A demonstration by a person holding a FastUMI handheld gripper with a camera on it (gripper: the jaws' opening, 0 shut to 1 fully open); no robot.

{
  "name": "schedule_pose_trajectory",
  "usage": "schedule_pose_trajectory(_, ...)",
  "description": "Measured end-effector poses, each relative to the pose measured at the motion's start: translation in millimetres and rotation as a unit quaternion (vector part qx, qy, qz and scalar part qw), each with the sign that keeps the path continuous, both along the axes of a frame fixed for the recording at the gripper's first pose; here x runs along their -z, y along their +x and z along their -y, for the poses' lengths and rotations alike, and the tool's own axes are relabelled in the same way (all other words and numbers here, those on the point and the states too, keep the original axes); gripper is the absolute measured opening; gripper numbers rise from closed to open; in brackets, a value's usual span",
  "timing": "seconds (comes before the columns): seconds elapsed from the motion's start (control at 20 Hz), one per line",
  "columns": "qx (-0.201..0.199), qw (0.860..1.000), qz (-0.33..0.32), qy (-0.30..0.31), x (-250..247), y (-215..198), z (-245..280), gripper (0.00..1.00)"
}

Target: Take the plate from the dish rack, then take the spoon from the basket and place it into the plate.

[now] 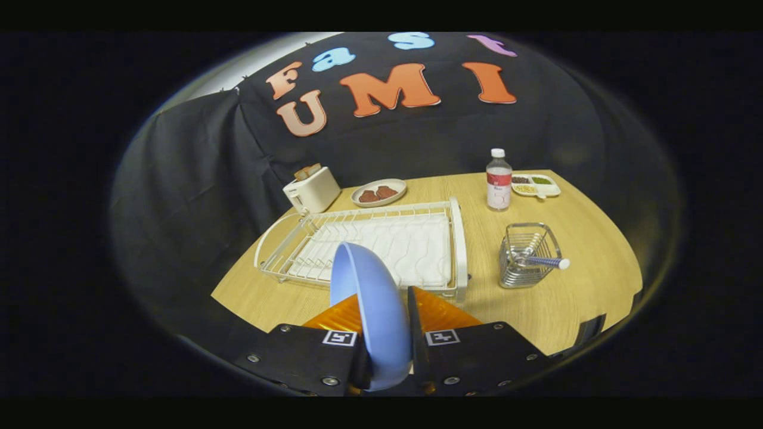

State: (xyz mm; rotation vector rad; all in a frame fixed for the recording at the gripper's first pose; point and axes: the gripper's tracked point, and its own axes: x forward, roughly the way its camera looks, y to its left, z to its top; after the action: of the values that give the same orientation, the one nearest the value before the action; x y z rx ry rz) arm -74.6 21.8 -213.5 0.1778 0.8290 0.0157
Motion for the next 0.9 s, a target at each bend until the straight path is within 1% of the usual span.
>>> schedule_pose_trajectory(0.25, 0.045, 0.997, -0.036, 0.055, 43.9, -25.5, 5.4, 0.28)
schedule_pose_trajectory(0.35, 0.057, 0.996, -0.039, 0.062, 54.6, -28.7, 10.5, 0.28)
schedule_pose_trajectory(0.45, 0.072, 0.992, -0.044, 0.090, 60.0, -32.0, 6.6, 0.28)
schedule_pose_trajectory(0.6, 0.087, 0.989, -0.046, 0.112, 71.8, -34.4, 8.6, 0.27)
schedule_pose_trajectory(0.65, 0.091, 0.989, -0.048, 0.109, 77.0, -36.8, 10.7, 0.28)
schedule_pose_trajectory(0.75, 0.097, 0.990, -0.052, 0.084, 86.1, -40.9, 17.8, 0.31)
schedule_pose_trajectory(0.8, 0.093, 0.992, -0.048, 0.073, 89.6, -42.3, 18.0, 0.35)
schedule_pose_trajectory(0.9, 0.088, 0.994, -0.043, 0.053, 92.9, -43.5, 18.4, 0.39)
